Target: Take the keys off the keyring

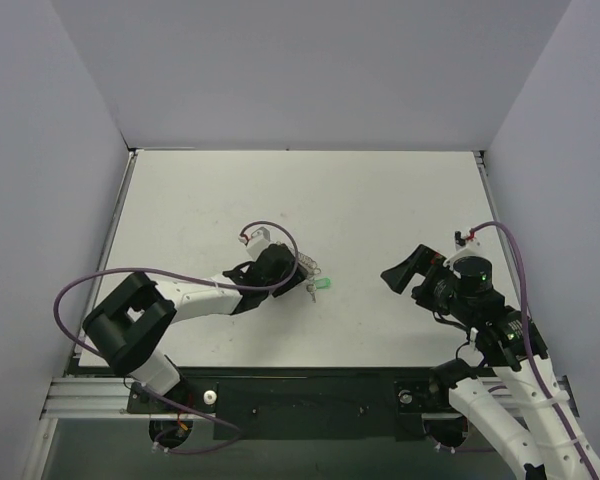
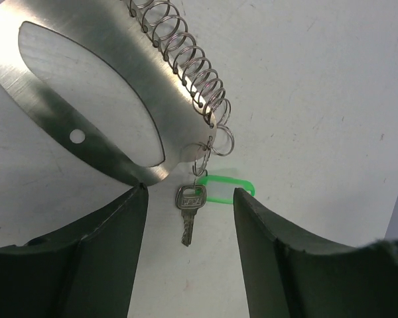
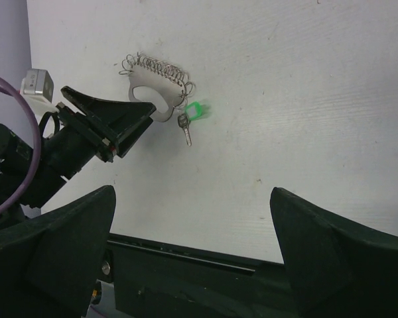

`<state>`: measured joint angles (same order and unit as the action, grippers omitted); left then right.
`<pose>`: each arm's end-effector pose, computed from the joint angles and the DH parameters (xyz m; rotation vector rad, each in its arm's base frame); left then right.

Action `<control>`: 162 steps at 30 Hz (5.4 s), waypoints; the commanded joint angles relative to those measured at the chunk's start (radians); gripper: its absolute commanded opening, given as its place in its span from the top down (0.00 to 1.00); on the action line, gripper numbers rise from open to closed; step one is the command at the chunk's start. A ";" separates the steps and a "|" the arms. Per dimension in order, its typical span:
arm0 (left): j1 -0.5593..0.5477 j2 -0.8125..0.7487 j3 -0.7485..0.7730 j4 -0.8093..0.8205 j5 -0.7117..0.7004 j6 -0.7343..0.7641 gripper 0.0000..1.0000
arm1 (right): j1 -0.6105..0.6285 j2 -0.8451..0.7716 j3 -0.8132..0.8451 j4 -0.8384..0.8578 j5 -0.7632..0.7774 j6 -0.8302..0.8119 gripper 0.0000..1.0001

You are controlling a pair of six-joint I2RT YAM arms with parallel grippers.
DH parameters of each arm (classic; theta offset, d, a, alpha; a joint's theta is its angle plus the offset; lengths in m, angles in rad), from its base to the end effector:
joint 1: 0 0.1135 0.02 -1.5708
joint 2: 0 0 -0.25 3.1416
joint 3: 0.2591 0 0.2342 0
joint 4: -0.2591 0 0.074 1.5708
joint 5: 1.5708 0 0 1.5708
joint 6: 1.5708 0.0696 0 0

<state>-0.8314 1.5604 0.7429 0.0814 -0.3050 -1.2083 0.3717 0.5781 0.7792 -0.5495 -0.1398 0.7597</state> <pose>0.2311 -0.2224 0.1451 -0.6015 2.2934 -0.7033 0.1407 0.0653 0.3053 0.2919 1.9988 0.8770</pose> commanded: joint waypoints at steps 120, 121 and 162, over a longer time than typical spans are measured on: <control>-0.227 -0.645 0.075 -0.345 -0.258 -0.528 1.00 | 0.843 0.115 -0.101 0.781 0.689 0.507 0.53; -0.227 -0.655 0.061 -0.339 -0.258 -0.534 1.00 | 0.843 0.115 -0.110 0.804 0.694 0.520 0.53; -0.069 -0.484 -0.148 -0.207 -0.115 -0.473 1.00 | 0.662 0.724 -0.503 1.823 0.437 1.219 0.72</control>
<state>-0.9100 1.1313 0.5949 -0.1867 -0.4026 -1.6730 1.0039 1.3075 0.2520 1.1801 0.2012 1.9453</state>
